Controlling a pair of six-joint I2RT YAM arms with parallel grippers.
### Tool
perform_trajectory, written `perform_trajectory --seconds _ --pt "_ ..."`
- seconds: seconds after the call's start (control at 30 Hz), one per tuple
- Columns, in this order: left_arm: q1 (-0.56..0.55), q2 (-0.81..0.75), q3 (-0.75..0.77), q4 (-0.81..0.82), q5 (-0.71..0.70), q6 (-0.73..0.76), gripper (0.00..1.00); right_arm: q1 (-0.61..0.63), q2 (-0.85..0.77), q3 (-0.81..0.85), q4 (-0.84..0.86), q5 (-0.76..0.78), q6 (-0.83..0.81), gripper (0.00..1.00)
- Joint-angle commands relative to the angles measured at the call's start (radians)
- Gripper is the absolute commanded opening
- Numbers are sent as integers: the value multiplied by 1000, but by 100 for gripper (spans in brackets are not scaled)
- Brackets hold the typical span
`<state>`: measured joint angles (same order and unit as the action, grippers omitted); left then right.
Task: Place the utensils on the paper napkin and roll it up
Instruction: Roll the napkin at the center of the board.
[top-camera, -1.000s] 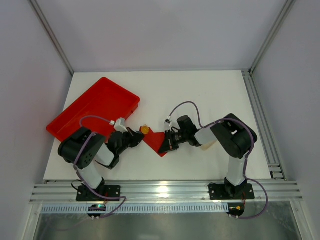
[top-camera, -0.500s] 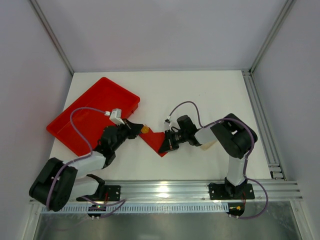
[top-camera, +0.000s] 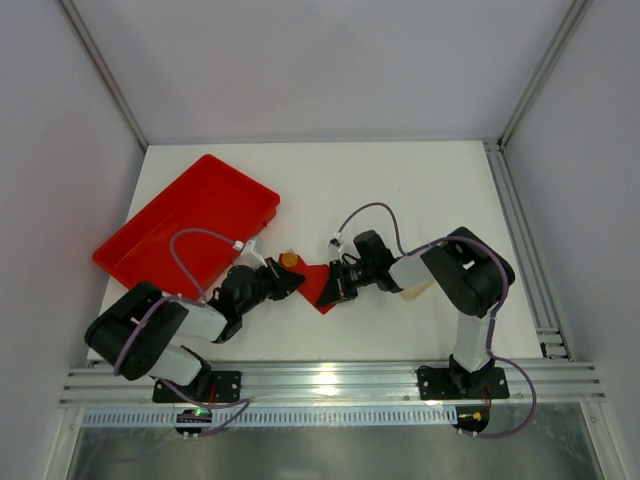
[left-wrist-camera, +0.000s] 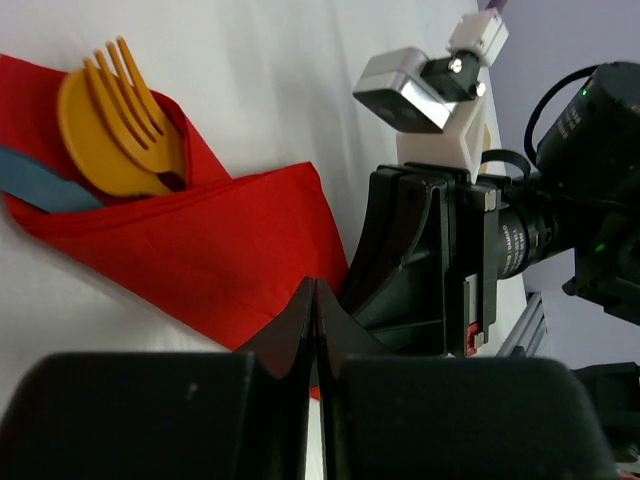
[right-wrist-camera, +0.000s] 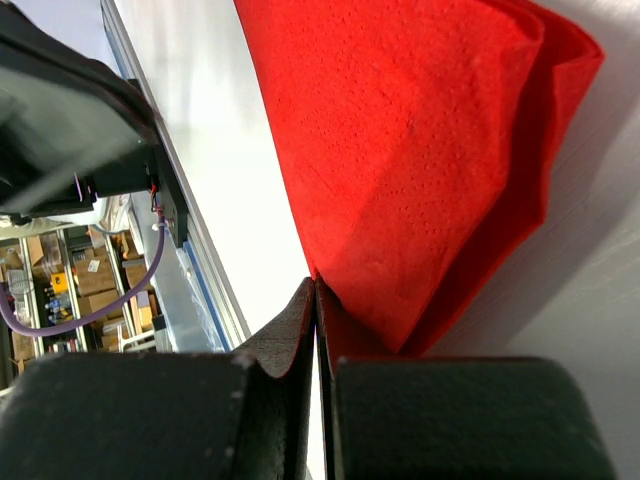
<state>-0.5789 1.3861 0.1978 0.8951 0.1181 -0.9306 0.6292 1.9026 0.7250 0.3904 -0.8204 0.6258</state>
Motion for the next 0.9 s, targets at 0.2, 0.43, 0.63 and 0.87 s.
perform_trajectory --seconds 0.2,0.43,0.63,0.87 --pt "-76 299 9 458 -12 -89 0 9 32 -27 -140 144 -86 4" --pt "-76 450 46 577 -11 -106 0 9 33 -22 -140 141 -84 4" --pt "-76 505 60 625 -12 -111 0 10 30 -21 -148 145 -86 4" --pt "-76 481 51 625 -12 -103 0 10 30 -19 -151 147 -89 4"
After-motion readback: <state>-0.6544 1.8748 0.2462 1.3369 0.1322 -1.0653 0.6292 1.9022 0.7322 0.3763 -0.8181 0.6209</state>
